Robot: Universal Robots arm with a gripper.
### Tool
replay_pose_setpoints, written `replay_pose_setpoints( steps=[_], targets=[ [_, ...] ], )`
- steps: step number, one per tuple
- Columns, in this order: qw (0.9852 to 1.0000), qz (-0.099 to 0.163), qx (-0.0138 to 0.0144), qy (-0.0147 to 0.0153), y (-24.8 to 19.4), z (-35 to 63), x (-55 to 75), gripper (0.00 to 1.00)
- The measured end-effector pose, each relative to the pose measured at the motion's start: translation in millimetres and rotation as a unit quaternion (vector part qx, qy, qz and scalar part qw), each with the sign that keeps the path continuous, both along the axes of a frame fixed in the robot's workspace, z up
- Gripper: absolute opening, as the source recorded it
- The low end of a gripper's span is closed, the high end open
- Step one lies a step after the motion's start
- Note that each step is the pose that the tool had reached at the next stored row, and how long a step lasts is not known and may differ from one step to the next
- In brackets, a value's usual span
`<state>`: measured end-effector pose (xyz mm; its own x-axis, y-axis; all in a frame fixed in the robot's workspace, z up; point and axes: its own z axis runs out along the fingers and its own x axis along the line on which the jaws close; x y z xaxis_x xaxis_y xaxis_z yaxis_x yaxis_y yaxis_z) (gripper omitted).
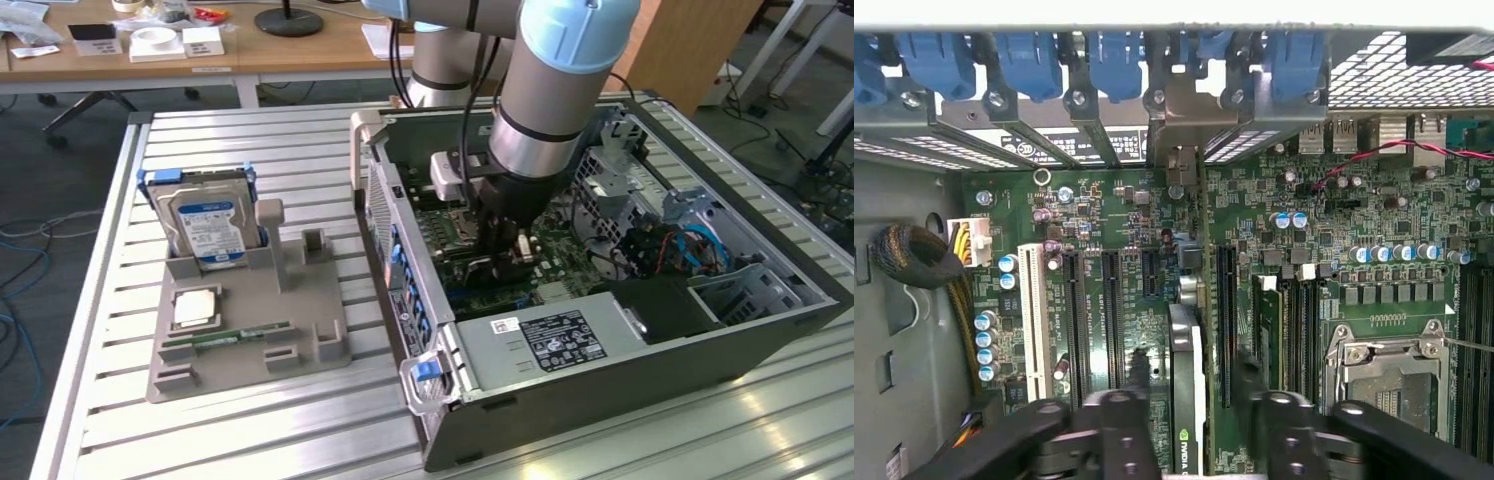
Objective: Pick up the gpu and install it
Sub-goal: 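Insert the gpu into the slot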
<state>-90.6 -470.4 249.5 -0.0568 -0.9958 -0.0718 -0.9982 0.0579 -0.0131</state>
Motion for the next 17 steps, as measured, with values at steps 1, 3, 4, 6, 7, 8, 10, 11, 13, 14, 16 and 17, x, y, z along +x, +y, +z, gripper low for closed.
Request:
replay_pose_setpoints(
  steps=[1, 3, 4, 6, 7, 8, 10, 11, 13, 14, 16, 17],
  targets=[
    [1.0, 0.0, 0.0, 0.0, 0.0, 0.0, 0.0, 0.51],
    [1.0, 0.0, 0.0, 0.0, 0.0, 0.0, 0.0, 0.51],
    [1.0, 0.0, 0.0, 0.0, 0.0, 0.0, 0.0, 0.58],
    [1.0, 0.0, -0.0002, 0.0001, 0.1, 0.7, 0.0, 0.58],
    [1.0, 0.0, -0.0001, 0.0, 0.2, 2.2, 0.1, 0.58],
    [1.0, 0.0, -0.0001, 0.0, 0.2, 4.2, 0.1, 0.58],
    [1.0, 0.0, 0.0, 0.0, 0.2, 8.7, 0.0, 0.58],
    [1.0, 0.0, 0.0, 0.0, 0.3, 10.8, 0.0, 0.58],
    [1.0, 0.0, 0.0, 0.0, 0.3, 14.5, 0.0, 0.58],
    [1.0, 0.0, 0.0, 0.0, 0.3, 16.1, 0.0, 0.58],
    [1.0, 0.0, 0.0, 0.0, 0.4, 20.3, 0.0, 0.58],
    [1.0, 0.0, 0.0, 0.0, 0.4, 22.1, 0.0, 0.58]
  ],
)
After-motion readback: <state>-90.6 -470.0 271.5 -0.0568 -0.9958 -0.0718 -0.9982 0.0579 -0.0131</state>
